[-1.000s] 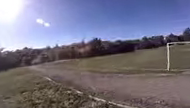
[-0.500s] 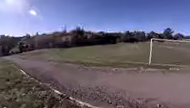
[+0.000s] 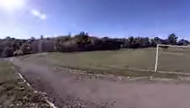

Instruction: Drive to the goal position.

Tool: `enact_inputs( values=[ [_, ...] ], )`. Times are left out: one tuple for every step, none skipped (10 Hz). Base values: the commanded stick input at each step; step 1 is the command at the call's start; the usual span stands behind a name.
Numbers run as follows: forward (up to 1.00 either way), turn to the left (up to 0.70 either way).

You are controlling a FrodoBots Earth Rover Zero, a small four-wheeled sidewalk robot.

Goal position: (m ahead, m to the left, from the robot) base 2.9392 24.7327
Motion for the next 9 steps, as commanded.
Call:
enact_inputs(
  values=[
    [0.7,0.0],
    [0.7,0.02],
    [0.7,0.04],
    [0.7,0.02],
    [0.7,0.0],
    [0.7,0.0],
    [0.7,0.18],
    [0.7,0.35],
    [0.7,0.35]
  ],
)
